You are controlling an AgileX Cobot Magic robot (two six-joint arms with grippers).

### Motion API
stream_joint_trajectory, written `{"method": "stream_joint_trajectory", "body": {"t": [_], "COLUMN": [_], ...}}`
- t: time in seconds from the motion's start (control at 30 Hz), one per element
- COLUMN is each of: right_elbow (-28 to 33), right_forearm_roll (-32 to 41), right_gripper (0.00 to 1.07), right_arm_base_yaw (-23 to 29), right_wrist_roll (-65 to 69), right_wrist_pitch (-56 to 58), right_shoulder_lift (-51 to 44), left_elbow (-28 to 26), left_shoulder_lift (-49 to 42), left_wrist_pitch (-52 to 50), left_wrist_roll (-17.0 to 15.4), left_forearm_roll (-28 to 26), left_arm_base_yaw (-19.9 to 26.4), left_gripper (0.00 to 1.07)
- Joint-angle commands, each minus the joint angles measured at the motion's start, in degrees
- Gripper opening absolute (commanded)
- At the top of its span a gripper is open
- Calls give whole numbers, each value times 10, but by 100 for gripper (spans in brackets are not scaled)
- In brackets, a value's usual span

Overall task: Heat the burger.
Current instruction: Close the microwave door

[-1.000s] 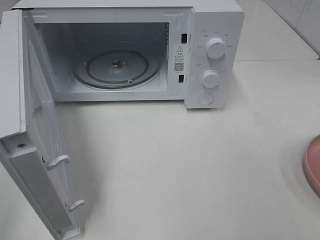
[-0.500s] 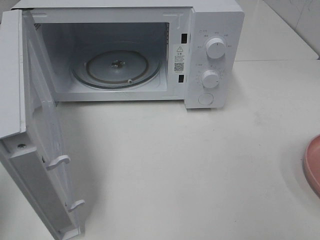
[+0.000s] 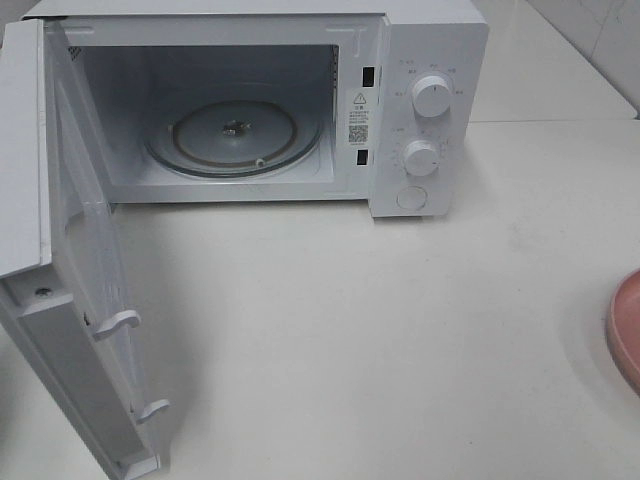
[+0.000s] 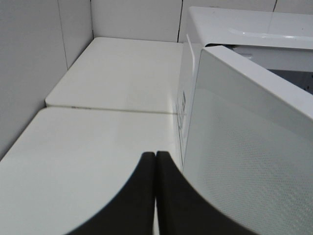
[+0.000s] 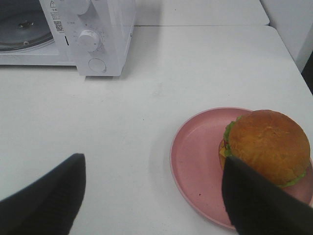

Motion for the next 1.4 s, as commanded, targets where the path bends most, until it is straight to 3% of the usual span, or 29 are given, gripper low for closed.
{"method": "stream_joint_trajectory", "body": {"t": [0.03,0.23,0.43,0.5,0.53,0.6,0.63,0.67,0.7,0.77,0.87,1.0,1.17,1.4], "right_elbow": [2,2,2,2,2,2,2,2,2,2,2,2,2,2], "right_forearm_roll": [0,0,0,0,0,0,0,0,0,0,0,0,0,0], "right_gripper": [76,76,76,76,76,76,76,76,76,76,76,76,76,76], "right_arm_base_yaw": [-3,-3,-3,-3,-3,-3,-3,-3,-3,-3,-3,-3,-3,-3], "right_wrist_roll": [-10,-10,-10,-10,-10,-10,-10,-10,-10,-10,-10,-10,-10,-10], "right_wrist_pitch": [-1,-1,-1,-1,-1,-1,-1,-1,-1,-1,-1,-1,-1,-1], "right_shoulder_lift": [-15,-15,-15,-15,-15,-15,-15,-15,-15,-15,-15,-15,-15,-15], "left_elbow": [11,17,17,11,11,9,9,9,9,9,6,-8,-32,-38], "left_shoulder_lift": [37,125,173,219,219,246,246,262,262,288,313,336,372,419], "left_wrist_pitch": [-100,-176,-197,-222,-222,-251,-251,-280,-280,-325,-352,-356,-353,-358], "left_wrist_roll": [-4,-6,-6,-58,-58,-101,-101,-123,-123,-148,-164,-166,-146,-101], "left_forearm_roll": [28,87,87,104,104,157,157,207,207,258,283,286,277,173], "left_arm_base_yaw": [-1,-1,-1,-1,-1,-1,-1,-1,-1,-1,-2,-19,-76,-151], "left_gripper": [0,0,0,0,0,0,0,0,0,0,0,0,0,0]}}
